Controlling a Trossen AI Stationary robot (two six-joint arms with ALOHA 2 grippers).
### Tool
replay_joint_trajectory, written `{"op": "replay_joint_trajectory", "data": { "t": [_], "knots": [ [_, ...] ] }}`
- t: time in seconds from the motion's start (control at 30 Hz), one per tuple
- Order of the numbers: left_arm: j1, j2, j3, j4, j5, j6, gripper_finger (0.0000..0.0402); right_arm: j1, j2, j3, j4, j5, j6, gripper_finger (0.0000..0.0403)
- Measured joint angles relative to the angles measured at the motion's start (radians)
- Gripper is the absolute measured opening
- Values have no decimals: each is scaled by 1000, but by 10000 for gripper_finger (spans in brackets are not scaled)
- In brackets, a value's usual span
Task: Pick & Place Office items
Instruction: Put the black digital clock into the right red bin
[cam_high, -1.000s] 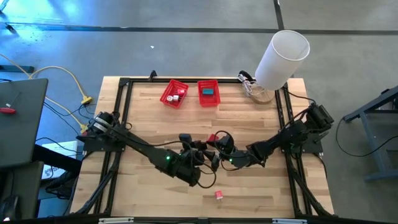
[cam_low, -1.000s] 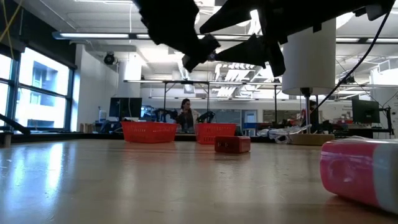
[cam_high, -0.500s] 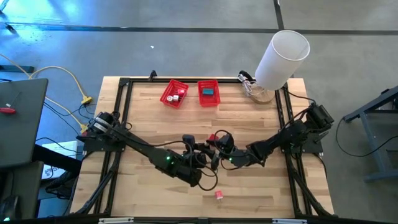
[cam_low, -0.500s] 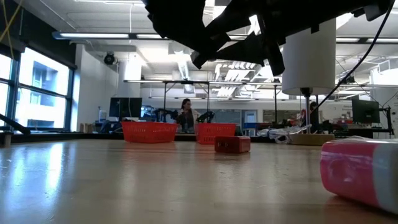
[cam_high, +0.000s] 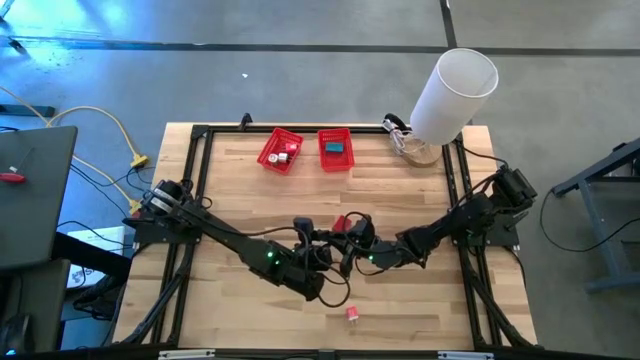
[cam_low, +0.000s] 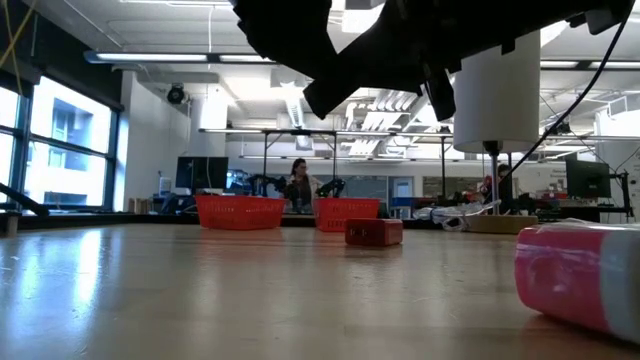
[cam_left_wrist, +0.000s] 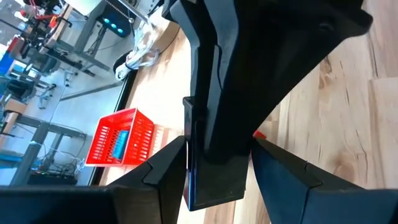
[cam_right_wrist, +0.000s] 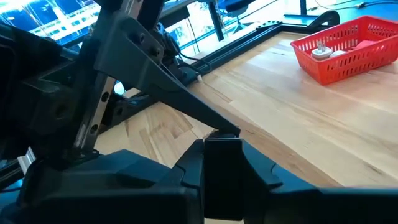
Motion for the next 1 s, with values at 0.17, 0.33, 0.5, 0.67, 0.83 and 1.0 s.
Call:
{"op": "replay_joint_trajectory", "data": {
  "t": [0.17, 0.33, 0.5, 0.67, 0.83, 1.0],
  "knots": [
    [-8, 0, 0, 9, 0, 22, 172, 2, 0, 0, 0, -1, 0, 43],
    [-8, 0, 0, 11, 9, -1, 173, 10, 0, 0, -1, 3, -11, 43],
    [-7, 0, 0, 15, 72, 7, 173, 21, 0, 0, -7, -1, -23, 43],
    [-1, -2, 0, 21, 130, 29, 186, 23, 0, -1, -21, -3, -23, 43],
    [2, -2, 0, 28, 162, 41, 243, 28, 0, -1, -28, 2, -23, 43],
    [1, -7, 0, 46, 174, -56, 308, 34, 0, 0, -29, 20, -30, 43]
  ]
}}
